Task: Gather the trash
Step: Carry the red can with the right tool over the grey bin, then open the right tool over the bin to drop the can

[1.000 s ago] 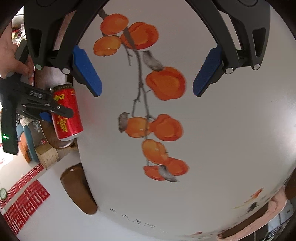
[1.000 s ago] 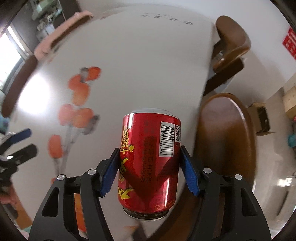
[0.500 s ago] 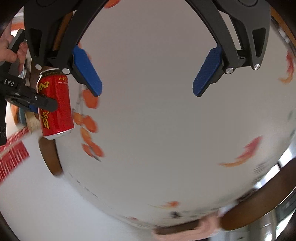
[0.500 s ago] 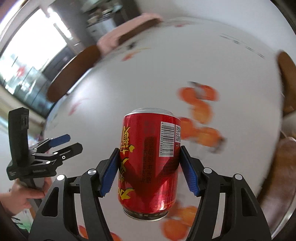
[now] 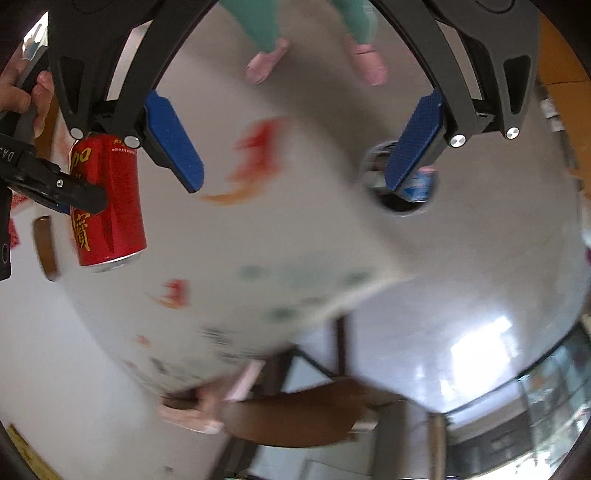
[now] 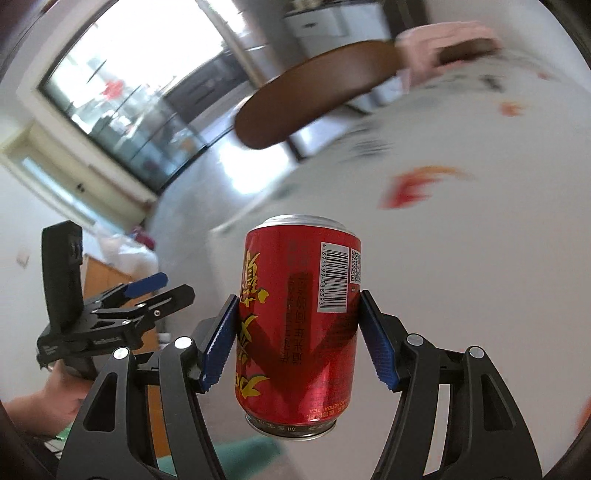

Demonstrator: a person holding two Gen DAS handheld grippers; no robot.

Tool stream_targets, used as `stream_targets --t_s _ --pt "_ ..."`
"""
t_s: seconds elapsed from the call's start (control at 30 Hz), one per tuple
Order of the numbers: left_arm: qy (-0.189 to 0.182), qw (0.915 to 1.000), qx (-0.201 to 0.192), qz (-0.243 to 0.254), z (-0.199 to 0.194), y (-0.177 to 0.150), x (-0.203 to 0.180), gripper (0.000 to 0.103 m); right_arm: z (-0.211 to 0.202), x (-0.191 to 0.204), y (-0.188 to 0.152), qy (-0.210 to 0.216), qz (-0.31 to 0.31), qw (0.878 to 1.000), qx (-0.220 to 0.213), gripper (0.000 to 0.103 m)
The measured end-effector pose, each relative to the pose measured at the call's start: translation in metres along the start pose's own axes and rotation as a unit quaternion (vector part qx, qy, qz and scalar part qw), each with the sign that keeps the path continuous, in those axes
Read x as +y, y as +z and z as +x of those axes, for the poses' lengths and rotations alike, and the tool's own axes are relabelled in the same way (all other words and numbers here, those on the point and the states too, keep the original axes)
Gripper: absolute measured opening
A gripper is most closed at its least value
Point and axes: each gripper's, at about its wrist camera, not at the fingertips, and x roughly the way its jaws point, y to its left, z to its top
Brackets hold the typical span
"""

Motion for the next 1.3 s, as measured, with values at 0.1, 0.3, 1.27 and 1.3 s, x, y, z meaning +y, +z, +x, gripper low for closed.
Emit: stream_targets --t_s 0.1,0.3,1.27,1.3 --pt "0.020 0.9988 0.015 -0.041 -0.009 -0.009 0.071 0.096 0.046 0.051 -0.001 0.024 -0.007 0.999 0.023 0.065" --pt "0.060 0.9918 0.028 -0.110 -0.012 -0.029 0.171 0.096 0.135 0.129 0.004 0.058 -0.035 0.995 0.078 0.065" --pt "0.060 0.9770 0.161 -0.126 0.277 -0.082 0.358 0.096 0.543 0.029 -0.081 -0.138 0.099 0.968 0.186 0.067" --pt "0.058 0.9774 0.162 -0.122 0.282 -0.083 0.358 0.096 0.556 0.019 -0.083 -0.154 0.104 0.964 0.189 0.068"
